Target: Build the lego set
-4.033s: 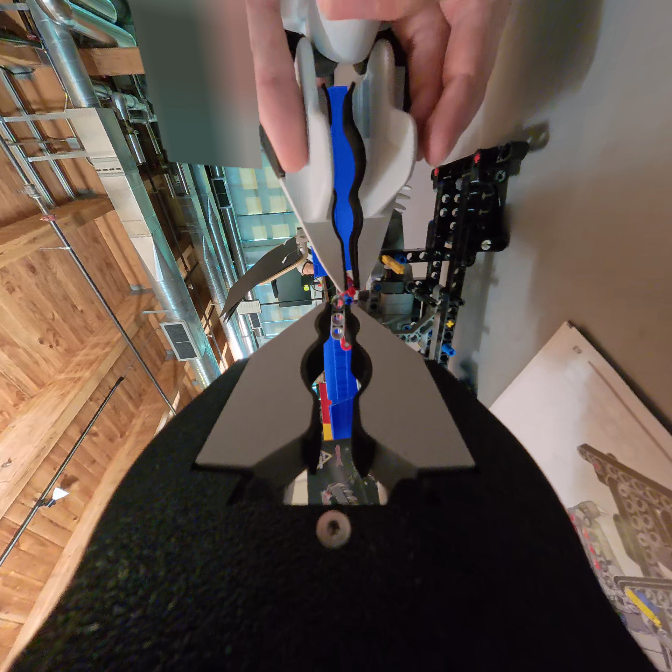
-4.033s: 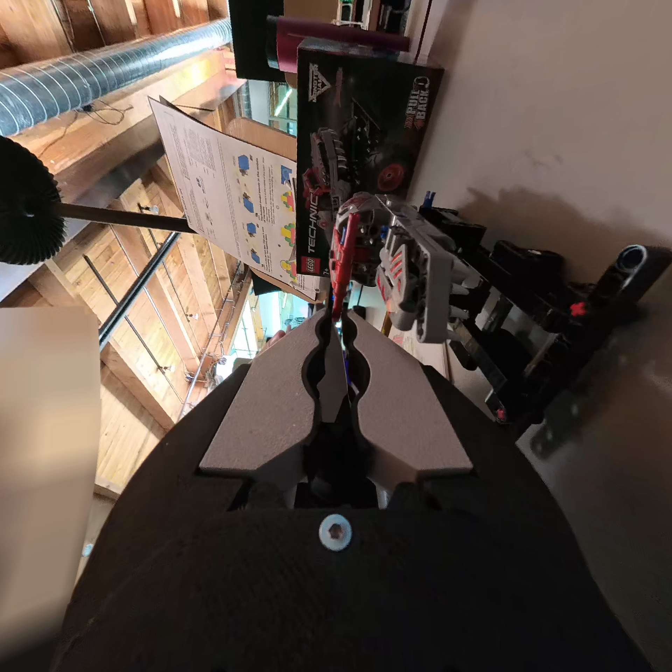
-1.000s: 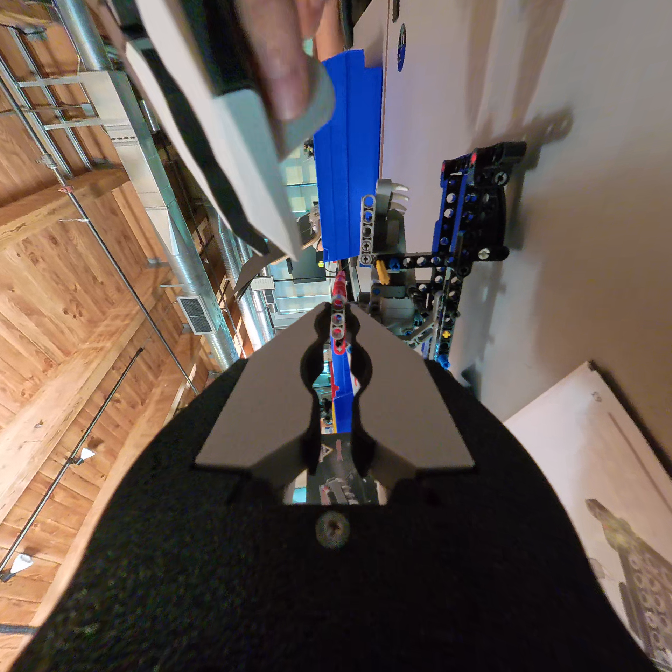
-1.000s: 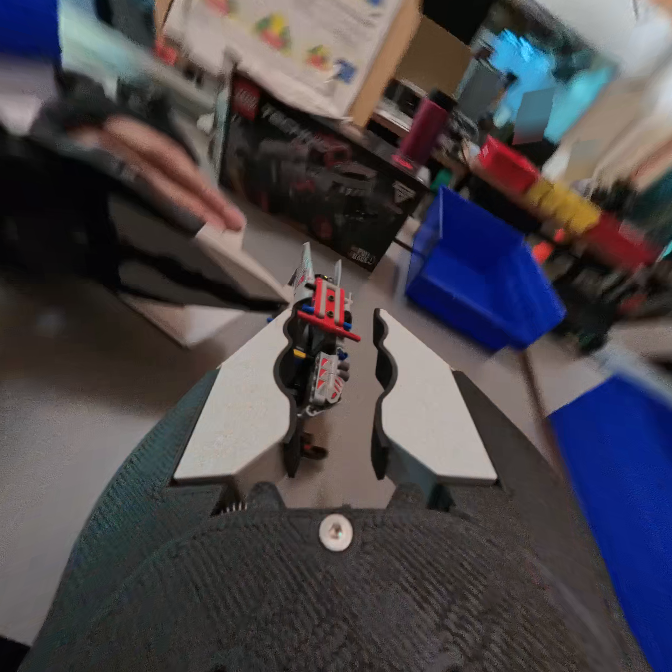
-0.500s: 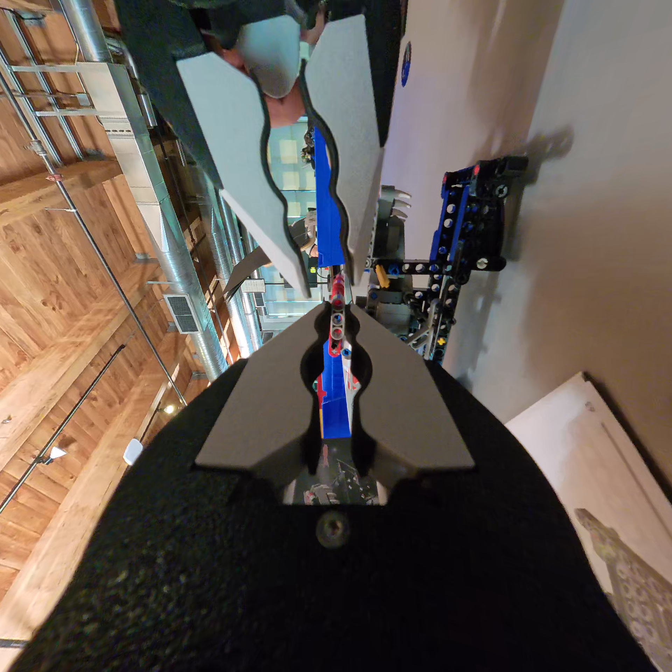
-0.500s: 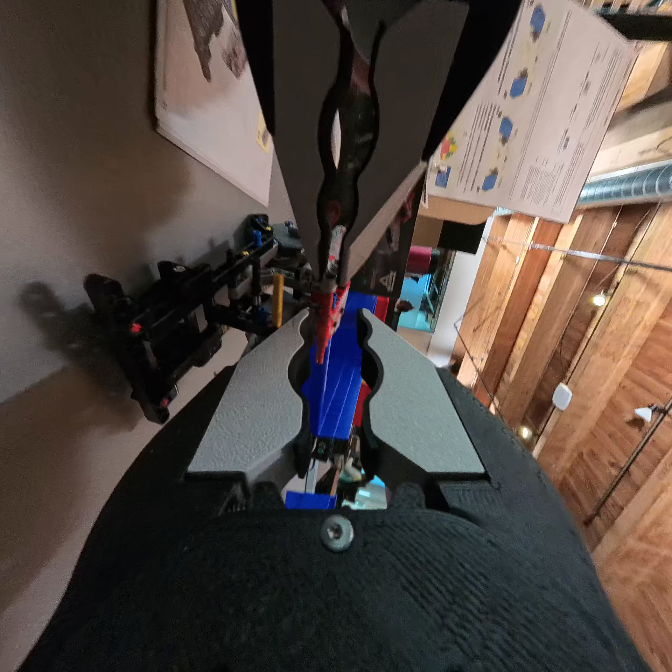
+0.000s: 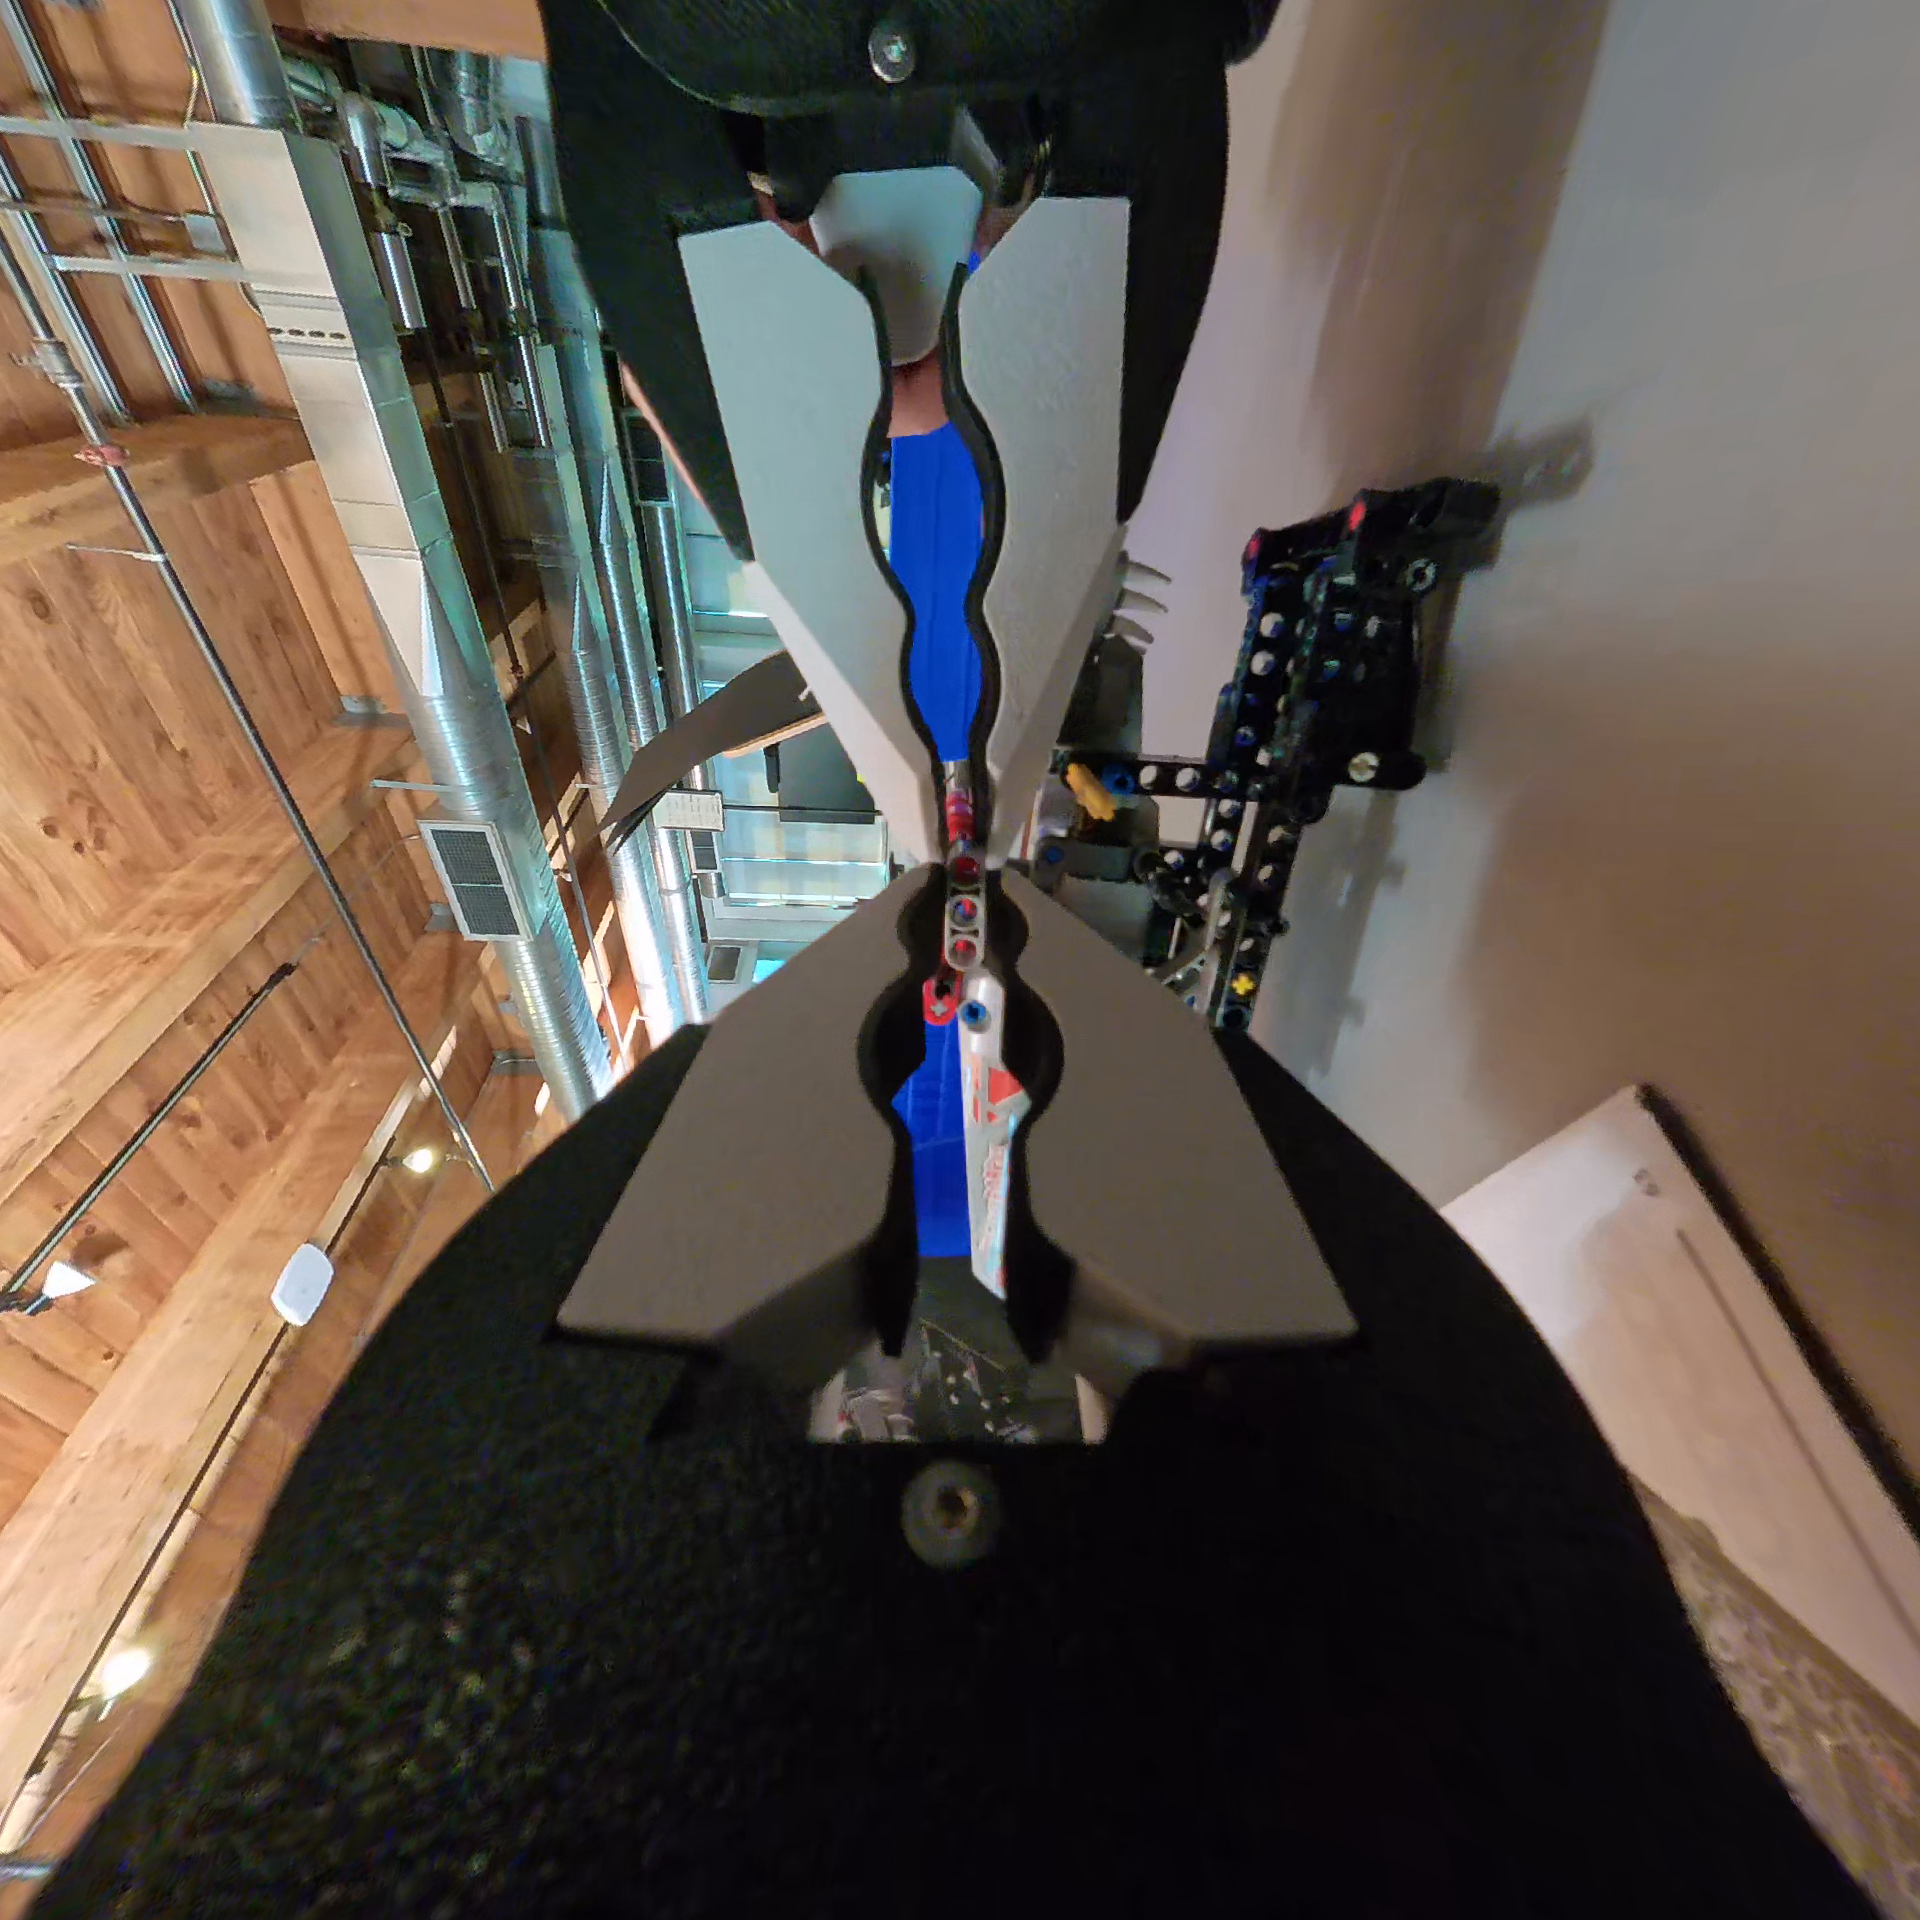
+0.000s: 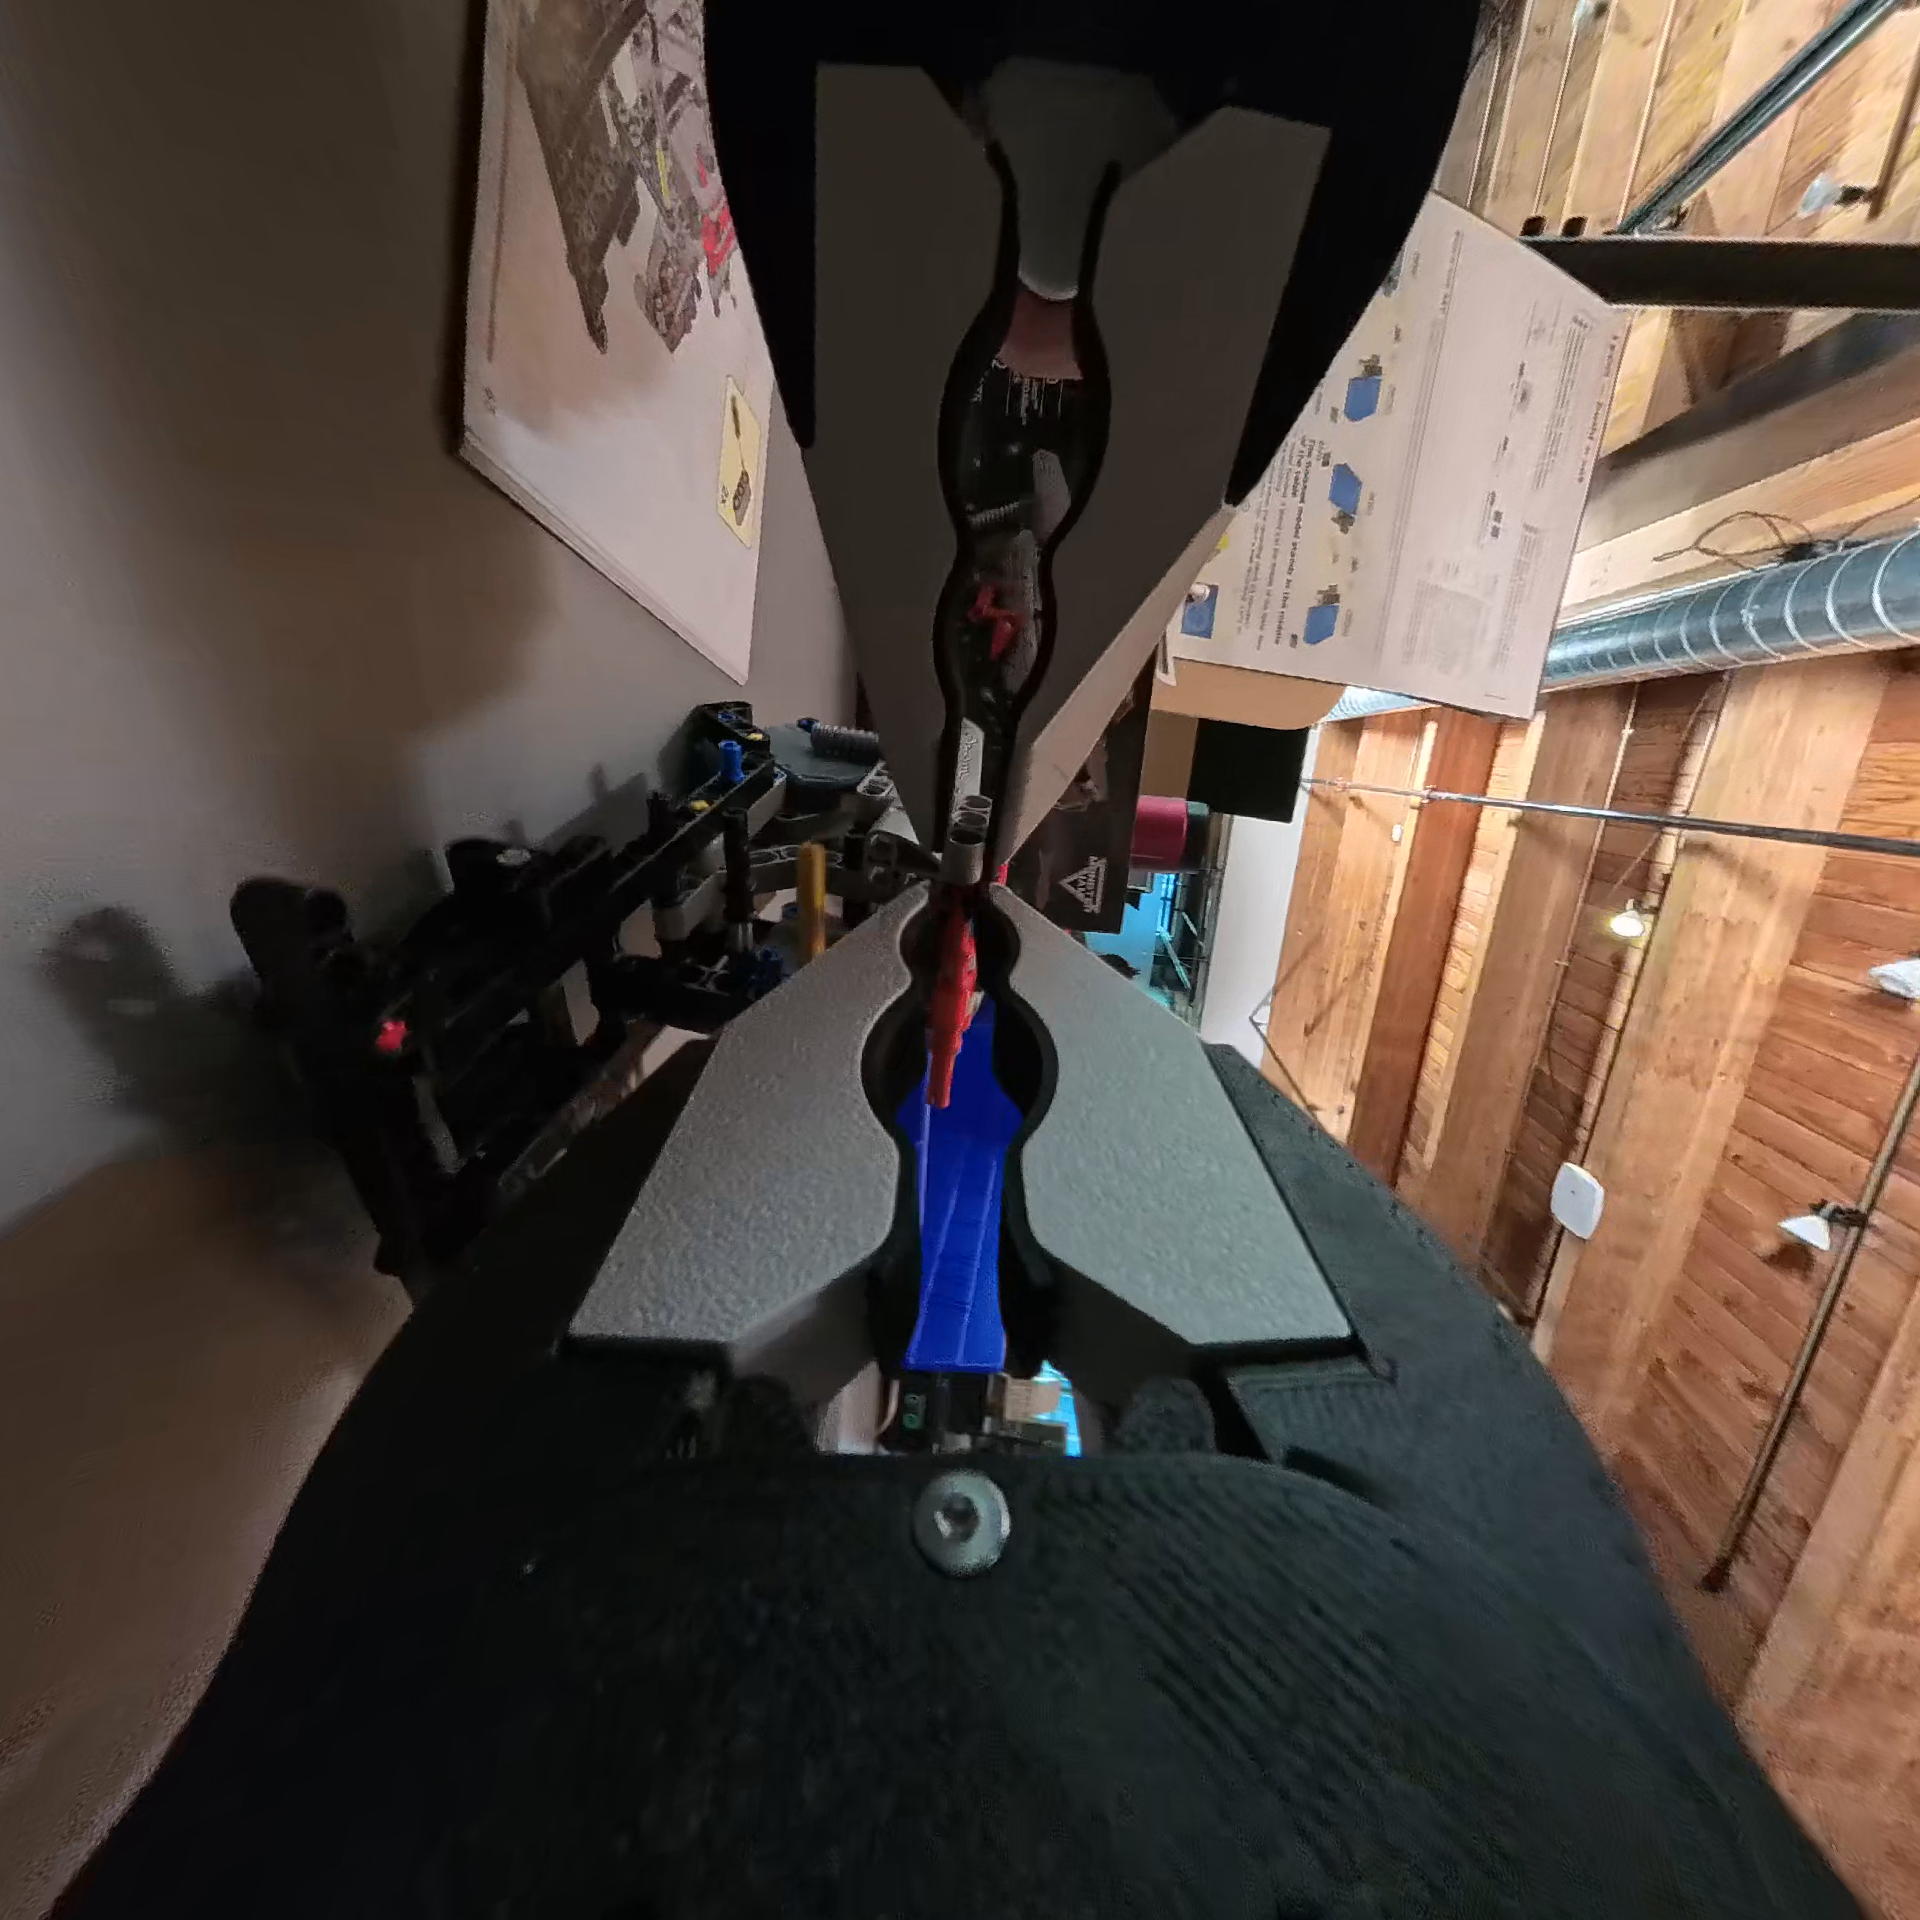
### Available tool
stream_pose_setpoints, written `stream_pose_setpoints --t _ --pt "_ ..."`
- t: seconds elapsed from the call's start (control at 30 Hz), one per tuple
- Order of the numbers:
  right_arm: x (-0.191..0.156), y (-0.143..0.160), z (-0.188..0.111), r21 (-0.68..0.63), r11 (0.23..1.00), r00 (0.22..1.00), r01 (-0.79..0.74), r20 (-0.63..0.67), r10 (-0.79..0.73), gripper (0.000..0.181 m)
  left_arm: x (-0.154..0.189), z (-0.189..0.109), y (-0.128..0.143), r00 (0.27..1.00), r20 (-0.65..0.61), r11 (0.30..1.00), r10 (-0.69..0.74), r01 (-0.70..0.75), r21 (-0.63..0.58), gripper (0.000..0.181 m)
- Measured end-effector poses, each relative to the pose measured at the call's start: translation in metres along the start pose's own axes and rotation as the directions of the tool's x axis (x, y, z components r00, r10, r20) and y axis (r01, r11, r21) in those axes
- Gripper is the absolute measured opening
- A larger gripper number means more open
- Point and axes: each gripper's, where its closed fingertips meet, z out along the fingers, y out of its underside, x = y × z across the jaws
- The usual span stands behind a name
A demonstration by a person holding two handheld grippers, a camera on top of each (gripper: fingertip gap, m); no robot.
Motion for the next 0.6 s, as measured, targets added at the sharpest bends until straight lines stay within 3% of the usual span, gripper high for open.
stream_pose_setpoints --t 0.27,0.47,0.6 --pt "0.003 0.002 0.0 0.048 0.994 0.994 -0.094 -0.056 0.097 0.007 0.001 -0.004 -0.002 0.999 -0.003 0.999 -0.05 0.05 0.003 0.004" --pt "0.007 0.01 -0.006 0.045 0.998 0.998 -0.037 -0.048 0.039 0.019 0.004 -0.011 -0.004 0.999 -0.007 0.999 -0.053 0.053 -0.002 0.004" --pt "0.001 0.016 -0.002 0.011 0.999 0.999 0.035 -0.003 -0.035 0.004 0.007 -0.013 -0.002 0.998 -0.009 0.998 -0.054 0.054 -0.01 0.004"
